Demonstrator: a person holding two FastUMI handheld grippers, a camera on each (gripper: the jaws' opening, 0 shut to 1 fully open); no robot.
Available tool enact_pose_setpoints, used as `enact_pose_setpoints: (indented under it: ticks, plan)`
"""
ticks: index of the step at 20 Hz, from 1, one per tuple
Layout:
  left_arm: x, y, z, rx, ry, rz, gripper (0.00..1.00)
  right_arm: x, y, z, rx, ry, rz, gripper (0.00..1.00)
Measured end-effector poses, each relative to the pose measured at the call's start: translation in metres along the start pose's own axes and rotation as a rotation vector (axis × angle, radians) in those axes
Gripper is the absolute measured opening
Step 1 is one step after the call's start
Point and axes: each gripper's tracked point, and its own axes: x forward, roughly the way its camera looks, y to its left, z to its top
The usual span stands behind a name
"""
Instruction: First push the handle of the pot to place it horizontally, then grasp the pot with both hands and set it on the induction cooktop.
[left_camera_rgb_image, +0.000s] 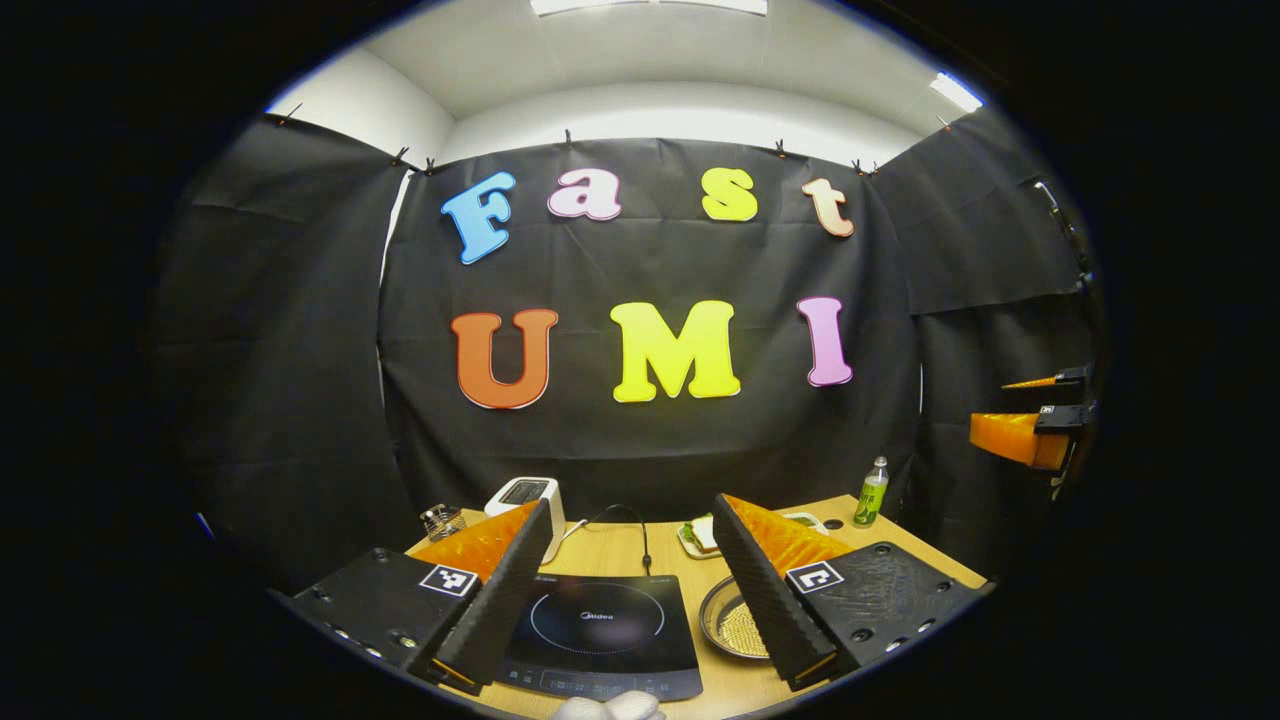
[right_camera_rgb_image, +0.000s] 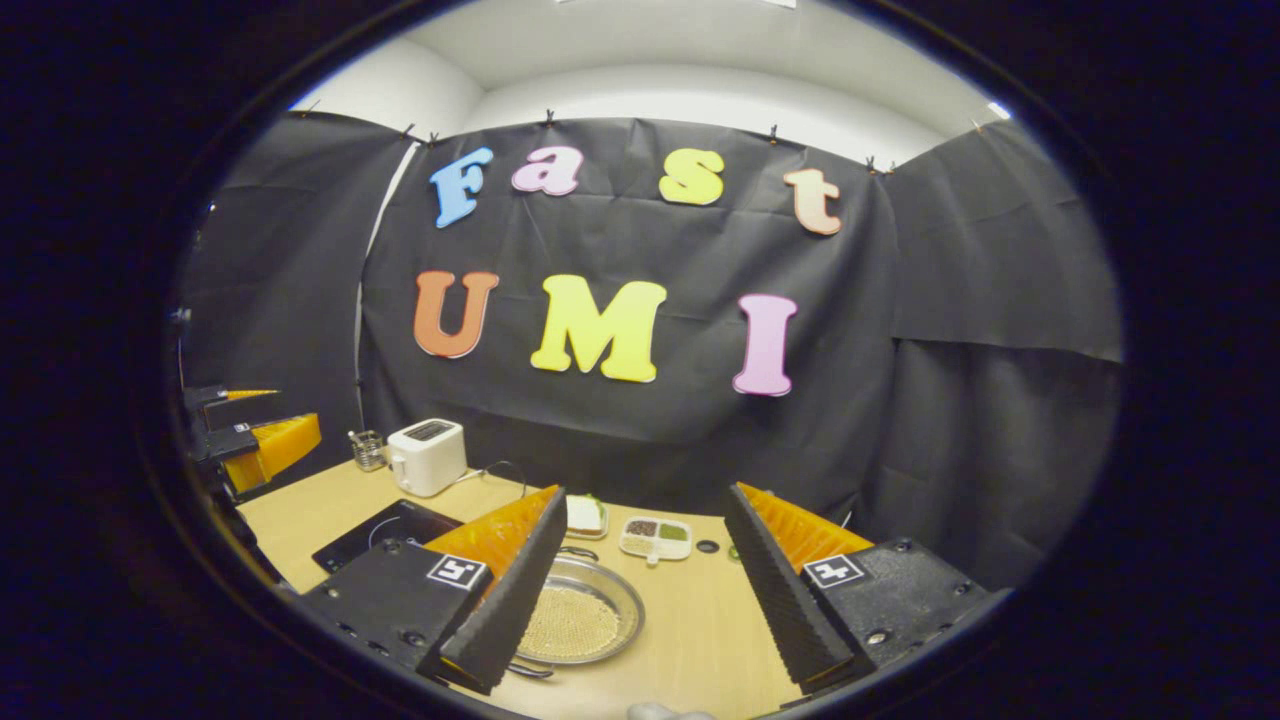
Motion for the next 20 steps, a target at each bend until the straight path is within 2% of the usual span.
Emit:
enact_pose_setpoints:
  ticks: [6, 8, 9, 12, 13, 15, 17, 20]
  plan:
    - [-0.014, 0.026, -0.015, -0.007, 0.018, 0.055, 0.96, 0.031, 0.08, -0.046, -0.002, 0.121, 0.18, 0.96]
    - [-0.019, 0.035, -0.019, -0.014, 0.022, 0.078, 0.96, 0.041, 0.102, -0.073, -0.001, 0.198, 0.227, 0.88]
    - [-0.021, 0.039, -0.022, -0.017, 0.026, 0.089, 0.96, 0.045, 0.112, -0.089, 0.008, 0.245, 0.248, 0.72]
    - [-0.03, 0.05, -0.03, -0.023, 0.038, 0.119, 0.96, 0.05, 0.151, -0.139, 0.043, 0.391, 0.356, 0.43]
    - [-0.032, 0.053, -0.033, -0.025, 0.043, 0.131, 0.96, 0.049, 0.159, -0.156, 0.048, 0.443, 0.376, 0.29]
    - [-0.036, 0.06, -0.039, -0.021, 0.052, 0.152, 0.96, 0.051, 0.165, -0.191, 0.044, 0.533, 0.379, 0.12]
    - [-0.039, 0.068, -0.044, -0.018, 0.062, 0.175, 0.96, 0.047, 0.178, -0.226, 0.06, 0.629, 0.418, 0.04]
    - [-0.044, 0.077, -0.049, -0.026, 0.075, 0.199, 0.96, 0.037, 0.184, -0.263, 0.049, 0.728, 0.43, 0.04]
